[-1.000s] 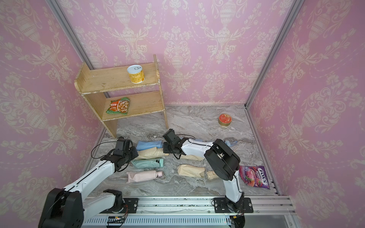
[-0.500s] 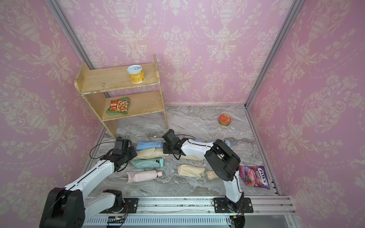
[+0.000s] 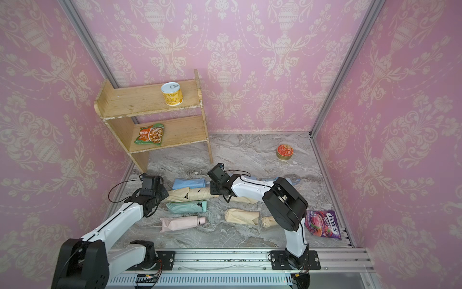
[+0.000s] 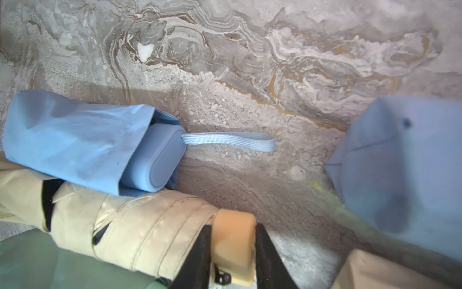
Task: Take umbrellas out of sleeves
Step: Take out the umbrella from the umbrella sleeve.
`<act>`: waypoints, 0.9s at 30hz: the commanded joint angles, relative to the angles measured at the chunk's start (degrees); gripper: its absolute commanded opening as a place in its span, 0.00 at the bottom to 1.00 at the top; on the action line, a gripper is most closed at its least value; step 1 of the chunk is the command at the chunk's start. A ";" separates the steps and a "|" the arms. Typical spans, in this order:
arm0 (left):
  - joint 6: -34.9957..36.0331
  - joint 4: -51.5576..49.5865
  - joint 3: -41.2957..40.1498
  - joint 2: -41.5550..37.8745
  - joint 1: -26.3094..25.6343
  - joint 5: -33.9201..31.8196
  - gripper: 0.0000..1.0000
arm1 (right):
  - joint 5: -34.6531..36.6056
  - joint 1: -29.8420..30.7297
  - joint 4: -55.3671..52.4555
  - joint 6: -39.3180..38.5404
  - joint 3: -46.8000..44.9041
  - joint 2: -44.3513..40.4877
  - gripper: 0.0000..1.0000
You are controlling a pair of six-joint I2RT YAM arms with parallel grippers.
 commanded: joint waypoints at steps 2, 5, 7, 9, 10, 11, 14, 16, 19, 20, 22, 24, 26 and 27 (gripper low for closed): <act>1.18 -1.20 1.42 -0.61 0.90 -2.81 0.00 | 2.83 -0.59 -2.88 -1.86 -1.07 -1.65 0.29; 1.19 -1.11 1.56 -0.70 1.04 -3.00 0.03 | 2.70 -0.61 -2.89 -1.86 -1.10 -1.78 0.29; 0.97 -0.98 1.48 -1.16 1.04 -2.66 0.14 | 2.06 -0.59 -2.79 -1.86 -0.87 -1.96 0.31; 0.86 -0.77 1.59 -2.01 1.04 -1.84 0.31 | 1.18 -0.60 -2.62 -1.74 -0.59 -2.37 0.34; 0.89 -0.75 1.72 -2.76 1.04 -1.42 0.38 | 0.71 -0.49 -2.61 -1.81 -0.50 -2.72 0.36; 0.81 -0.79 1.94 -3.55 1.05 -1.11 0.41 | 0.35 -0.46 -2.44 -1.68 -0.34 -3.19 0.38; 0.87 -1.44 3.10 -6.38 1.04 0.28 0.53 | -0.27 -0.46 -2.23 -1.77 0.07 -4.80 0.46; 0.78 -1.94 4.15 -8.04 1.04 1.92 0.58 | -0.80 -0.41 -2.17 -2.08 0.52 -5.99 0.51; 0.74 -2.07 5.80 -9.07 1.04 5.98 0.67 | -1.73 -0.26 -1.86 -2.36 1.38 -7.18 0.58; 0.80 -2.39 6.39 -8.91 1.04 7.01 0.70 | -2.04 -0.13 -1.74 -2.52 1.66 -7.39 0.59; 0.80 -2.32 7.68 -7.82 1.04 9.65 0.73 | -2.73 0.10 -1.47 -2.89 2.57 -7.43 0.63; 0.90 -1.71 8.53 -5.88 1.04 11.73 0.75 | -3.50 0.36 -1.56 -3.26 3.77 -6.98 0.67; 1.05 -1.18 9.30 -3.47 1.04 13.21 0.76 | -3.94 0.51 -2.34 -3.30 5.11 -6.30 0.69; 1.16 -0.91 9.74 -2.20 1.04 14.15 0.76 | -4.09 0.51 -2.55 -3.35 5.59 -6.05 0.69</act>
